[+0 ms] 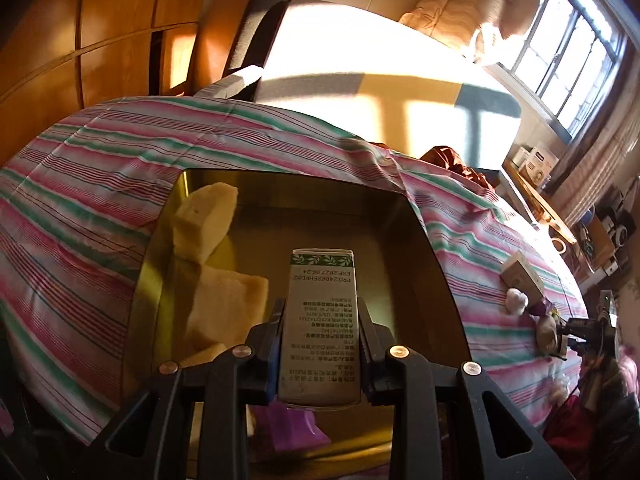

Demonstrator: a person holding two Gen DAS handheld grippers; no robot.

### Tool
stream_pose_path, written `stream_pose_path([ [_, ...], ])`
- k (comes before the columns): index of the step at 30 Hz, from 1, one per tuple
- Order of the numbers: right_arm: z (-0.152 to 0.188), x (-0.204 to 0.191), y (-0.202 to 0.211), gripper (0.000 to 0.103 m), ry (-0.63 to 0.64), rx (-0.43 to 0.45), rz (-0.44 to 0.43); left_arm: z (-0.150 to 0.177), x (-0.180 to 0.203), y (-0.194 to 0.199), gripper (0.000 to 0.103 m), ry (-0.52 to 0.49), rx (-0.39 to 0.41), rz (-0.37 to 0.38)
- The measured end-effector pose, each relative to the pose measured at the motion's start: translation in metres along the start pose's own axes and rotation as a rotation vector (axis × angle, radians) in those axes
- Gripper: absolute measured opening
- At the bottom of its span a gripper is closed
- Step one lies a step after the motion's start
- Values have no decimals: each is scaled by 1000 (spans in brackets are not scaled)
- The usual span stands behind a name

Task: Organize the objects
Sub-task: 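Carry the box toward the tray while the right tool grasps a cracker pack, then open the left tool to drop the green-and-white box into the tray, then lower the cracker pack into the tray and open the right tool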

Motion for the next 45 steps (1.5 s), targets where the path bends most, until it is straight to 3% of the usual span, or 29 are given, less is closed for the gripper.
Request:
stream_pose_path([
  [6, 2, 19, 10, 36, 5, 11, -4, -34, -15, -44, 30, -27, -65, -60],
  [14, 0, 9, 6, 36, 11, 16, 2, -57, -40, -104, 32, -15, -152, -155],
  [16, -3, 3, 1, 36, 14, 18, 8, -56, -45, -109, 37, -5, -159, -165],
  [17, -6, 0, -2, 36, 13, 19, 11, -55, -46, -109, 47, -1, -162, -169],
  [18, -8, -2, -4, 36, 13, 19, 13, -54, -48, -107, 57, 9, -155, -176],
  [19, -8, -1, -4, 36, 10, 21, 13, -54, -50, -102, 59, 18, -142, -170],
  [31, -17, -6, 23, 36, -24, 170, -51, -28, -23, 1, 63, -61, 88, -207],
  [37, -13, -23, 62, 36, 26, 252, -108, -7, -14, 38, 66, -97, 141, -224],
  [45, 7, -94, 108, 36, 168, 273, -263, 13, -16, 55, 67, -83, 153, -216],
])
Point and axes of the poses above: each gripper's, at about its wrist camera, not at the fingertips, and y roughly against the way its jaws point, x to its right, z to its underside, the point moved 2 cm from there along -y, roughly the way its jaws point, and after that the axes turned 2 degrees about z, right-handed, at the moved point
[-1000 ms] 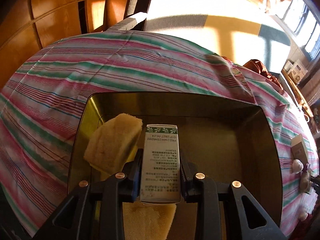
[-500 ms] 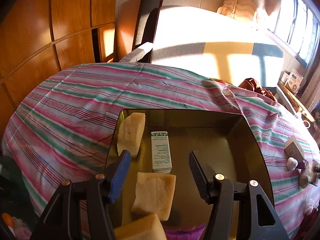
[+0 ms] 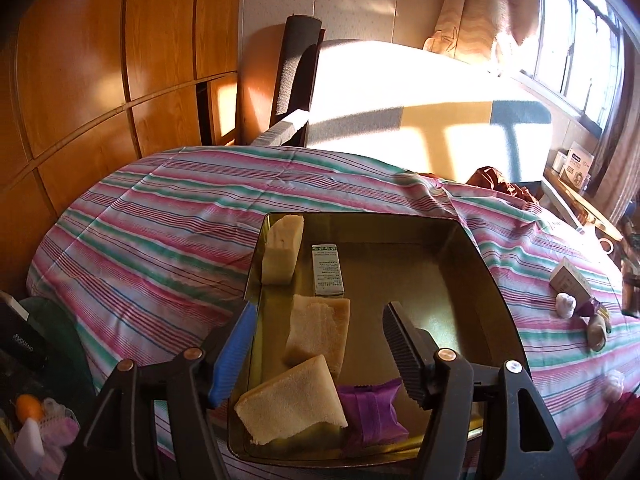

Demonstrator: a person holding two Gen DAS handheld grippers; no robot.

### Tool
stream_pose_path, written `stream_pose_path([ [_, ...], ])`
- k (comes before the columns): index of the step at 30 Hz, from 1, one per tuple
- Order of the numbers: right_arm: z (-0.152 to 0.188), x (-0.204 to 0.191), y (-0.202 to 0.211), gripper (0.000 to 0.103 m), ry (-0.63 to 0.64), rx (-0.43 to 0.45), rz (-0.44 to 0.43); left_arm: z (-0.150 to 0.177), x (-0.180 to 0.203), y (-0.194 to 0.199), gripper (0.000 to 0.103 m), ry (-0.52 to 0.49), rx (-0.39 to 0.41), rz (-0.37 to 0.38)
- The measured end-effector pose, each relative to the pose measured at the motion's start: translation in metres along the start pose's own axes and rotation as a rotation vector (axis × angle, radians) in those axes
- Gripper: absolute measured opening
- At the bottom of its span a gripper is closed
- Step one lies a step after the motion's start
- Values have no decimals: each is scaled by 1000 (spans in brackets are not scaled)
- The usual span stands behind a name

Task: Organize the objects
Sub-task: 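Lower the cracker pack into the tray and open the right tool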

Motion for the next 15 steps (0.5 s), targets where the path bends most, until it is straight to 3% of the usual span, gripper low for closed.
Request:
stream_pose_path([
  [8, 29, -132, 6, 36, 206, -82, -237, 13, -11, 2, 67, 26, -14, -4],
  [15, 79, -251, -15, 36, 382, -238, -410, 19, -22, 4, 67, 51, -17, 0],
])
Point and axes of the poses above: each gripper's, at about its wrist camera, not at the fingertips, and y roughly against the way its jaws point, x to its right, z to its underside, the point moved 2 cm from there along -y, roughly the way its jaws point, and after that the axes turned 2 degrees about z, right-handed, at the moved point
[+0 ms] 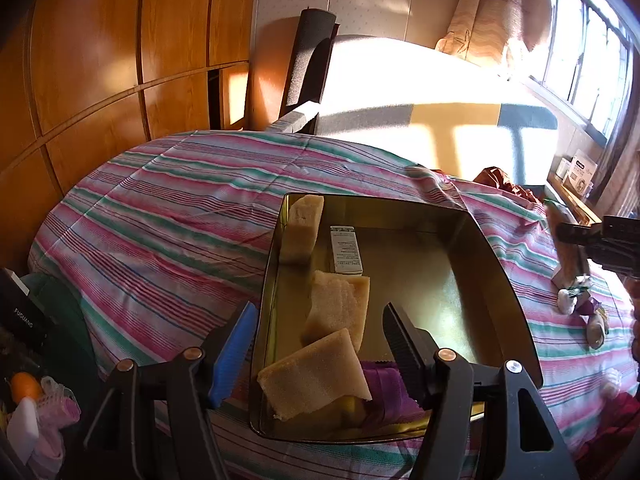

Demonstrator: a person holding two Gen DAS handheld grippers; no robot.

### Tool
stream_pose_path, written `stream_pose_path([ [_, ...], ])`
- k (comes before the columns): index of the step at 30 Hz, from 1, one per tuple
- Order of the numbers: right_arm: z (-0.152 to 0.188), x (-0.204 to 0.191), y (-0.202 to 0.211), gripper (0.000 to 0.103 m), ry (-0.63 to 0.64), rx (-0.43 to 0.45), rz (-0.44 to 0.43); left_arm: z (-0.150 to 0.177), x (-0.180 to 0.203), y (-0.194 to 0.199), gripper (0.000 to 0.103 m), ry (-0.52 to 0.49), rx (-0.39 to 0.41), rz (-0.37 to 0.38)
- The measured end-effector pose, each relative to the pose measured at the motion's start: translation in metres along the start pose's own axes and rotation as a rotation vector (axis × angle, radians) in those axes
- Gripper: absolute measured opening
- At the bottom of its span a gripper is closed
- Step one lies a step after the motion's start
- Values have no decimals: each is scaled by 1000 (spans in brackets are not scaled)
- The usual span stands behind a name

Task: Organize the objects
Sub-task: 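Lower the cracker pack into the tray and open the right tool, then move both tools back toward the pile of items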

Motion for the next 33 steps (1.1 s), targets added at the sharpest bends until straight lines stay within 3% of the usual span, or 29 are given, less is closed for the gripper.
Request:
stream_pose_path([
  [4, 7, -45, -59, 36, 55, -112, -26, 4, -13, 3, 67, 27, 3, -8],
  [8, 11, -71, -113, 36, 70, -195, 8, 10, -28, 6, 67, 46, -2, -27],
  [12, 9, -81, -150, 36, 49, -244, 38, 18, -43, 5, 67, 79, -16, -36],
  [15, 4, -86, -165, 36, 3, -254, 5, 23, -50, 1, 67, 95, -31, -43],
  [18, -4, -90, -174, 43, -65, -256, -83, 25, -52, -2, 67, 102, -38, -43],
  [23, -3, -100, -162, 43, 11, -226, -55, 25, -47, -2, 67, 91, -33, -34],
  [33, 30, -92, -105, 45, 188, -118, 41, 21, -27, 8, 69, 51, -9, -21],
])
Point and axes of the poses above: each gripper's, at about its wrist camera, not at the fingertips, and y roughly against the way its jaws point, x to its right, z to its underside, the point moved 2 cm from there along -y, roughly the way its jaws point, and after that the axes turned 2 degrees about z, right-handed, at the moved point
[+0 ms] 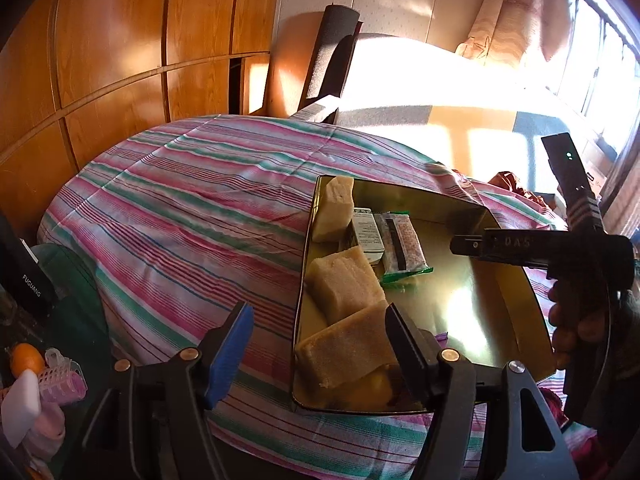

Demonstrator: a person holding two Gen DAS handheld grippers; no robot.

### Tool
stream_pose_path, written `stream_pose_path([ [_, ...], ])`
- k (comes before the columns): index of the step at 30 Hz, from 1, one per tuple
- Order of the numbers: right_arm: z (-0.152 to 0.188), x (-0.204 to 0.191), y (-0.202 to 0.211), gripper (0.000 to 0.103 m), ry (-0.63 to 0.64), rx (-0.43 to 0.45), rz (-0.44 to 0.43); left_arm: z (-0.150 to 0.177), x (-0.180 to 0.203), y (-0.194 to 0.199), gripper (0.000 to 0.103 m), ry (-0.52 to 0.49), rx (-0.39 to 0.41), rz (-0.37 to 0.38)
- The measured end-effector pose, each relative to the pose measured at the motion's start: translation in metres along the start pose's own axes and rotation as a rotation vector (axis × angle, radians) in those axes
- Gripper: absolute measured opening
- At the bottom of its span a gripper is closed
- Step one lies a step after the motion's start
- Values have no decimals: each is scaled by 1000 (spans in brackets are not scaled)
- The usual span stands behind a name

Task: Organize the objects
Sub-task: 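Move both tools back toward the pile of items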

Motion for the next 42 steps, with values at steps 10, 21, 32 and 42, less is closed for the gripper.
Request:
stream_pose_path([
  [10, 47, 30, 53, 46, 35, 80, 90, 1, 31, 7, 72, -87, 13, 27],
  [21, 90, 115, 103, 47, -120, 104, 179, 7, 75, 4, 72, -179, -10, 99],
  [32, 153, 262, 193, 54, -478, 185, 382, 15, 141, -2, 72, -308, -33, 222],
  [42, 209, 350, 247, 63, -735, 310, 512, 46, 258, -16, 71, -544, -121, 415],
])
Point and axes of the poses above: each gripper's, at about its wrist camera, not at the fingertips, and y roughly against the way its jaws point, x to its right, z to its underside, the point moved 2 cm from there along -y, roughly the way its jaws point, and after that the axes turned 2 degrees about z, right-handed, at the moved point
